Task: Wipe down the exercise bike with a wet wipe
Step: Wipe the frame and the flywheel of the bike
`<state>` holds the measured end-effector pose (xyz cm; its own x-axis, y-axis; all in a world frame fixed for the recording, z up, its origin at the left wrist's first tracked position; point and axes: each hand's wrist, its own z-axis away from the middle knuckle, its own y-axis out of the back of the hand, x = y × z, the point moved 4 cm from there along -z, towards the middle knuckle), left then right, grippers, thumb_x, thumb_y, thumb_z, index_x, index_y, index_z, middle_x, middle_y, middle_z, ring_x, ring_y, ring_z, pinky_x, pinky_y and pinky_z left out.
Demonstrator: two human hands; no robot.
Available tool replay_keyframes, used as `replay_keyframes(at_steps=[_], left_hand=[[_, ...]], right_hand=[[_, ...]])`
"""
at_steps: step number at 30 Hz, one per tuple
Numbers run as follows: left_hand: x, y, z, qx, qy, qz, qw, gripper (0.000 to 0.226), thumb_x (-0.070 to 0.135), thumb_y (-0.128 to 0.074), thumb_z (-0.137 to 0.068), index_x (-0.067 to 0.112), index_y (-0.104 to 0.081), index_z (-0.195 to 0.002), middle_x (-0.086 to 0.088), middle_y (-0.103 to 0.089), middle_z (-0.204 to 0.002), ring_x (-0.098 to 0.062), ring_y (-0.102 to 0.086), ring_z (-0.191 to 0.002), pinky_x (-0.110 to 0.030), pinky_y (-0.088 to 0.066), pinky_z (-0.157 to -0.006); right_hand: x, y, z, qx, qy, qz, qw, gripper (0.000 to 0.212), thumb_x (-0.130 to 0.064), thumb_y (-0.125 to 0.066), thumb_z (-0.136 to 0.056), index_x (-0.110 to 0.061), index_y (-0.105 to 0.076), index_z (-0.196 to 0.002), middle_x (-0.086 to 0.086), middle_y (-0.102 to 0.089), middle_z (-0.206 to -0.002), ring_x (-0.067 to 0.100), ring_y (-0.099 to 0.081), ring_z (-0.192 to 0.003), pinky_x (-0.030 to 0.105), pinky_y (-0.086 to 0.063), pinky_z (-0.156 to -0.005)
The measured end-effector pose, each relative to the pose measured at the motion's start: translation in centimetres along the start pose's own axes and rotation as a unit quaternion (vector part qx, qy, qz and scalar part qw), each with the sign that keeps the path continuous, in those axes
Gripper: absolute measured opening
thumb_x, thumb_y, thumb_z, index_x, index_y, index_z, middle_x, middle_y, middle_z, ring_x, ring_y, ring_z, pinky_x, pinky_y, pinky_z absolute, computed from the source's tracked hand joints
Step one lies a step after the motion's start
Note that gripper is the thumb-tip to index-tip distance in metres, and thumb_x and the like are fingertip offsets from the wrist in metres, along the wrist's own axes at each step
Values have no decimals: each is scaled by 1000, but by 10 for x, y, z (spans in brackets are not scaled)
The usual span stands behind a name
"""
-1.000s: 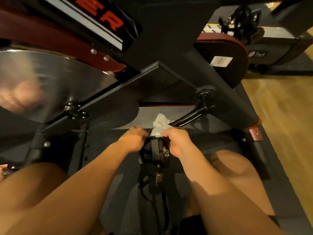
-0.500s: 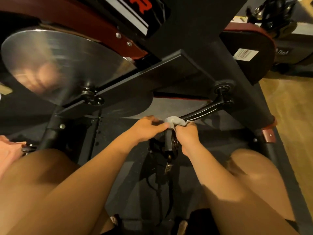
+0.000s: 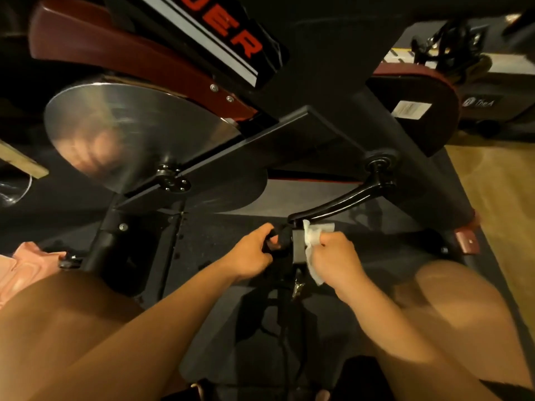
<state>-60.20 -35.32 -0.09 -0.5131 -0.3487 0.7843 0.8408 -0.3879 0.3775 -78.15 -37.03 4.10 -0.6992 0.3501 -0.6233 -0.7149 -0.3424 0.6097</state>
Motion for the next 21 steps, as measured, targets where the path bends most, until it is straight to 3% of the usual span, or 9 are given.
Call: replay_keyframes(at_steps=[2,4,5,7,10,13,16,18,21], left_hand=[[-5,-9,-2,4,10,24,1000,46,-6,-62,-82,36,-55,-99,6,-66,-105,-12,-64,-103,-35,-57,-87],[3,-9,0,30,-3,-11,999,36,-2,-61,-84,30,-50,-98,4,-65,-98,-15,-63,-94,-24,-52,-74],[9,-4,1,56,-16,-56,997,29,7,-62,-85,27,-47,-100,2,-64,-98,-18,-62,-91,-25,-50,-70],[20,9,5,88,-46,-136,986,34,32,-64,-81,25,-51,-112,-1,-67,-104,-24,-65,-95,-38,-52,-79],[30,29,8,76,-48,-89,992,24,37,-69,-84,30,-62,-106,4,-70,-98,-15,-67,-93,-36,-52,-85],[11,41,5,72,23,78,994,24,33,-62,-95,24,-63,-118,11,-64,-115,-9,-60,-109,-26,-42,-94],[-24,35,8,18,133,167,977,47,42,-49,-101,13,-50,-138,2,-58,-122,-18,-57,-114,-36,-42,-97],[-34,24,11,-11,185,213,959,51,44,-43,-103,18,-41,-147,-6,-52,-137,-22,-53,-123,-42,-39,-104],[-47,11,10,3,205,253,945,50,45,-35,-105,26,-35,-151,-4,-40,-153,-28,-36,-142,-48,-27,-114]], right_hand=[[-9,0,25,17,71,53,996,24,-9,-46,-98,-5,-67,-109,4,-59,-94,19,-58,-84,26,-43,-70],[-24,-4,49,39,165,106,980,21,-7,-47,-96,-1,-65,-105,7,-62,-94,20,-61,-83,25,-47,-70],[-29,-8,55,46,219,117,968,19,-4,-48,-94,-1,-65,-102,9,-64,-96,23,-63,-87,26,-48,-73],[-32,-16,53,29,282,161,945,23,-3,-50,-89,-9,-68,-103,5,-67,-104,23,-63,-97,31,-50,-89],[-22,-23,30,-15,284,323,903,27,-14,-50,-89,-22,-67,-109,-4,-65,-113,15,-56,-114,28,-22,-116],[-17,-36,20,-75,357,438,822,23,-20,-50,-92,-25,-65,-108,-9,-62,-109,13,-51,-116,35,-15,-111],[-29,-43,14,-79,461,498,730,12,-20,-67,-79,-25,-69,-89,-9,-64,-85,16,-62,-90,38,-23,-92],[-34,-44,7,-89,483,549,676,8,-23,-64,-80,-28,-66,-86,-11,-63,-78,17,-60,-75,36,-25,-80],[-34,-38,5,-77,492,538,679,12,-22,-55,-81,-28,-64,-85,-11,-65,-80,16,-58,-74,35,-29,-78]])
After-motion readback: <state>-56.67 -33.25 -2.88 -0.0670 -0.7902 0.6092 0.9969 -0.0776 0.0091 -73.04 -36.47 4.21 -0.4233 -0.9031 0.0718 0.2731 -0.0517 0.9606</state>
